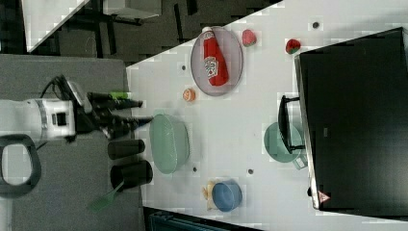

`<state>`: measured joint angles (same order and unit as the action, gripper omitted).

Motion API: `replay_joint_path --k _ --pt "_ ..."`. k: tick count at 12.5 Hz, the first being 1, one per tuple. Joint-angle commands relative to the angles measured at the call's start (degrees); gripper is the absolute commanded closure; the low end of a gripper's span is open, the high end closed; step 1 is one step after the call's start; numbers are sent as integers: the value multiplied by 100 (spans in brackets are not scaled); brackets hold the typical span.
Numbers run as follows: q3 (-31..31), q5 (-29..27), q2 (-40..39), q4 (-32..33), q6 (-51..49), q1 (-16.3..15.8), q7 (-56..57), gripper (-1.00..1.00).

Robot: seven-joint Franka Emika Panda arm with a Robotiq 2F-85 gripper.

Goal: Drag strainer left to right.

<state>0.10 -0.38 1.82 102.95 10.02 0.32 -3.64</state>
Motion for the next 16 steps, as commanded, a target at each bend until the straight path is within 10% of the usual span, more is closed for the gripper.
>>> replay_joint_path --k 1,3,10,16 --pt "419 265 2821 1387 -1407 -121 -443 -60" --pt "416 265 2817 1388 -1407 -122 -443 -100" --pt "-716 166 2173 1544 -698 -380 -946 -100" --pt "-2465 168 769 1709 1062 -416 -4083 -100"
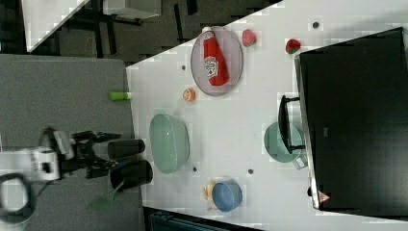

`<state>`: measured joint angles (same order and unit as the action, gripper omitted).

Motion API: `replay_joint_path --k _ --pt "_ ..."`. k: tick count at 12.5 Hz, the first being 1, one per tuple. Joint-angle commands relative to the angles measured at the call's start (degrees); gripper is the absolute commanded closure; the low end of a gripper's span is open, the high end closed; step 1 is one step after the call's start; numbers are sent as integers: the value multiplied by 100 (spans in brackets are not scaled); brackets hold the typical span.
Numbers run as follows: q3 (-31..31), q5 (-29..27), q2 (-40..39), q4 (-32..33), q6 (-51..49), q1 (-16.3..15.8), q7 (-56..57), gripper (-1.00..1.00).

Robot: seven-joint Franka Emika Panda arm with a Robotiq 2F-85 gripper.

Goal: Drag strainer left to right.

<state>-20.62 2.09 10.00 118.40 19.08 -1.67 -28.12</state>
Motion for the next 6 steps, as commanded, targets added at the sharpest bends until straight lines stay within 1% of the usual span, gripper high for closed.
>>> replay_joint_path --k 1,3,6 --pt "-600 -78 -335 166 433 -220 -2218 -100" --pt "-915 -64 -928 170 944 -224 -3239 -100" --pt "-1149 -44 -1801 210 1698 -242 -4218 -100"
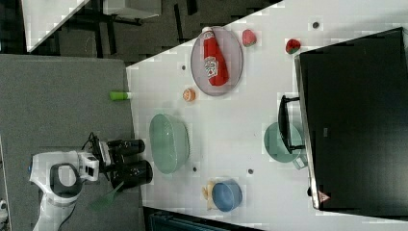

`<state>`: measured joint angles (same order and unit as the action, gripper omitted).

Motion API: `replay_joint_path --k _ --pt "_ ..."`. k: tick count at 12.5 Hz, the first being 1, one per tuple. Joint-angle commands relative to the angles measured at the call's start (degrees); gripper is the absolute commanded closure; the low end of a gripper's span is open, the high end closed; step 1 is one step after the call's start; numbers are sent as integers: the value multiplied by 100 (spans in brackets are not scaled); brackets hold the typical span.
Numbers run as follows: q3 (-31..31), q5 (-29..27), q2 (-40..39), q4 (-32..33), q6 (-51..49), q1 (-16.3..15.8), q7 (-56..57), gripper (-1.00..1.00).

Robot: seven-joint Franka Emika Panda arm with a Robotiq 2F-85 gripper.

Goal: Drag strainer left to right.

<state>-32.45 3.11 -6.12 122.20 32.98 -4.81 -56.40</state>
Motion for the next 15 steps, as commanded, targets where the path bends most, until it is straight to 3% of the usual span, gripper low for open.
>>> replay_joint_path --k 1,8,15 --pt "22 -137 -488 -165 567 45 -1665 -100" --pt "239 229 -2270 -160 2335 -34 -2156 -100" --pt "906 667 -2691 33 2943 -347 -2155 -100"
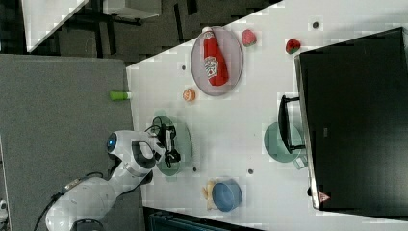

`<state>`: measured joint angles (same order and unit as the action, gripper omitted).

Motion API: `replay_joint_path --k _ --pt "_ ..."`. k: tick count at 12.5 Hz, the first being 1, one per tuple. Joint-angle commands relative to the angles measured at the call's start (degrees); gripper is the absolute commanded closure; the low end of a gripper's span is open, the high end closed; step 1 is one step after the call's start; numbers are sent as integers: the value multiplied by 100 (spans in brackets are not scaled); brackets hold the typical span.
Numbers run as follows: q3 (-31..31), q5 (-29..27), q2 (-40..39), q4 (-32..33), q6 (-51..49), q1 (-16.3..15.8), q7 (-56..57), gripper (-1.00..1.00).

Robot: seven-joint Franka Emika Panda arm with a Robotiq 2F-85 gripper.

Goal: Drag strainer left to right.

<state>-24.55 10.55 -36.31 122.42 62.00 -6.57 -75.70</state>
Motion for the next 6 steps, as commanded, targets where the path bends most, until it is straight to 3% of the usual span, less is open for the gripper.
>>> replay_joint_path --k 1,6 --pt "144 -77 331 66 181 -169 -226 -100" --pt "465 -77 397 253 454 -109 -207 -100"
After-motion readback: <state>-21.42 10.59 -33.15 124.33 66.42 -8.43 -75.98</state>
